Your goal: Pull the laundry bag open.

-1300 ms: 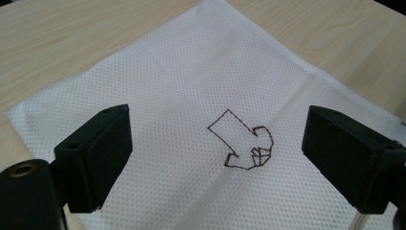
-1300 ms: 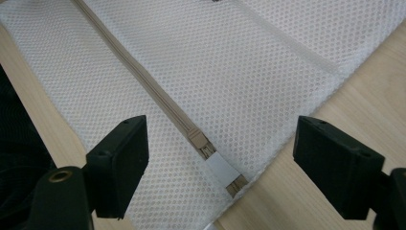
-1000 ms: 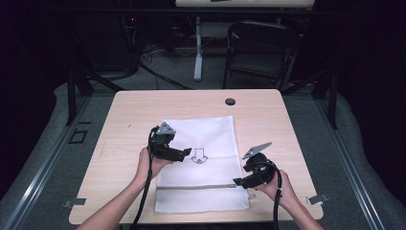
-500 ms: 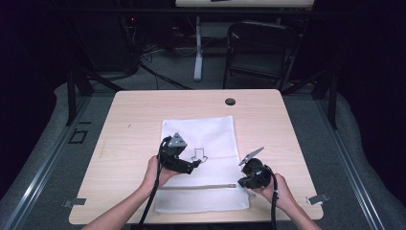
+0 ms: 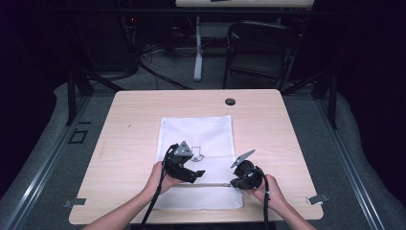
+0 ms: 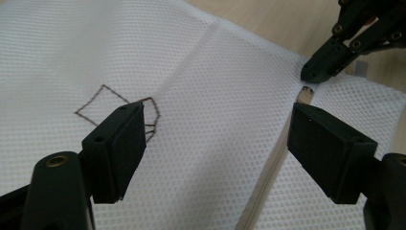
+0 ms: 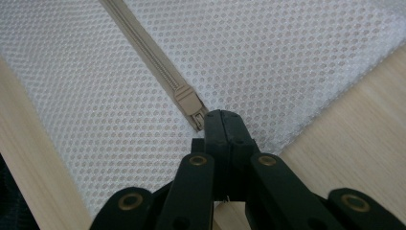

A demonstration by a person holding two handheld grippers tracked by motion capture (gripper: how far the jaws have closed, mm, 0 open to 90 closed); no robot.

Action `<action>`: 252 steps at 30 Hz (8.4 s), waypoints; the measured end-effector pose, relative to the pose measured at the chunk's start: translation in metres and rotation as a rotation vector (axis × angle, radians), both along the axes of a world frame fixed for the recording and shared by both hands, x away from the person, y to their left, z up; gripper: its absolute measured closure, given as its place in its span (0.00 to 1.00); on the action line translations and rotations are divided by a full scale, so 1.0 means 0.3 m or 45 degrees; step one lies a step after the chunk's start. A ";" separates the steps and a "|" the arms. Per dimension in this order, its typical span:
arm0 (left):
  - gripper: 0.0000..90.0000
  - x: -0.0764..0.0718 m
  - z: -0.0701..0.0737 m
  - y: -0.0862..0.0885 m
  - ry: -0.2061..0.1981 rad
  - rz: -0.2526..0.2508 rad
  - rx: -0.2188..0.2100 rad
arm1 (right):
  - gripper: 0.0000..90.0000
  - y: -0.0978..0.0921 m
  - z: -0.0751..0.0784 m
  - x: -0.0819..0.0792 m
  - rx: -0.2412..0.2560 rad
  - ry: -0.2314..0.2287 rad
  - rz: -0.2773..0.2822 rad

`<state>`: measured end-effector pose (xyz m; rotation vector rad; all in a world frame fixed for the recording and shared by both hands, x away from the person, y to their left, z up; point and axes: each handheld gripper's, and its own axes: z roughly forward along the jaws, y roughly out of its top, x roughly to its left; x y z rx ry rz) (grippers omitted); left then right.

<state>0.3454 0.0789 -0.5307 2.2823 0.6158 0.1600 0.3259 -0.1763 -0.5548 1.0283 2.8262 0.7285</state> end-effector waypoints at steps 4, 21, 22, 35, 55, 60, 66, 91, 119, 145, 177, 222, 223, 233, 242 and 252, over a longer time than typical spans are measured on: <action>0.31 -0.009 -0.034 -0.029 0.018 -0.042 0.011 | 1.00 0.017 -0.005 0.004 0.018 -0.016 0.029; 0.60 -0.012 -0.115 -0.134 0.076 -0.287 0.011 | 1.00 0.034 0.007 0.002 0.050 -0.006 0.033; 0.61 -0.014 -0.119 -0.143 0.064 -0.286 0.014 | 1.00 0.034 0.005 0.001 0.045 -0.001 0.030; 0.81 -0.019 -0.144 -0.190 0.060 -0.337 0.042 | 1.00 0.033 -0.001 0.003 0.060 0.001 0.014; 0.91 -0.031 -0.139 -0.192 0.046 -0.348 0.066 | 1.00 0.026 -0.007 -0.002 0.035 -0.008 0.007; 0.91 -0.032 -0.138 -0.192 0.046 -0.348 0.065 | 1.00 0.026 -0.008 -0.003 0.036 -0.013 0.007; 0.91 -0.033 -0.138 -0.191 0.055 -0.351 0.063 | 1.00 0.028 -0.014 -0.008 0.063 -0.017 -0.015; 0.91 -0.033 -0.134 -0.176 0.058 -0.372 0.060 | 1.00 0.015 -0.013 -0.012 0.053 -0.029 0.007; 0.91 -0.028 -0.121 -0.083 0.076 -0.360 0.050 | 1.00 0.013 -0.014 -0.008 0.058 -0.031 0.024; 0.91 -0.031 -0.111 -0.050 0.071 -0.357 0.053 | 1.00 0.015 -0.013 -0.009 0.041 -0.037 0.034; 0.91 -0.036 -0.095 0.029 0.070 -0.347 0.046 | 1.00 0.015 -0.012 -0.008 0.038 -0.033 0.039; 0.91 -0.039 -0.093 0.150 0.092 -0.336 0.061 | 1.00 0.014 -0.011 -0.006 0.033 -0.025 0.038; 0.91 -0.039 -0.093 0.150 0.093 -0.334 0.059 | 1.00 0.014 -0.011 -0.006 0.034 -0.025 0.037; 0.91 -0.040 -0.091 0.177 0.089 -0.328 0.053 | 1.00 0.014 -0.010 -0.005 0.032 -0.024 0.037; 0.91 -0.043 -0.089 0.192 0.090 -0.320 0.058 | 1.00 0.013 -0.010 -0.005 0.034 -0.021 0.033; 0.91 -0.043 -0.087 0.221 0.091 -0.300 0.055 | 1.00 0.014 -0.012 -0.007 0.047 -0.022 0.020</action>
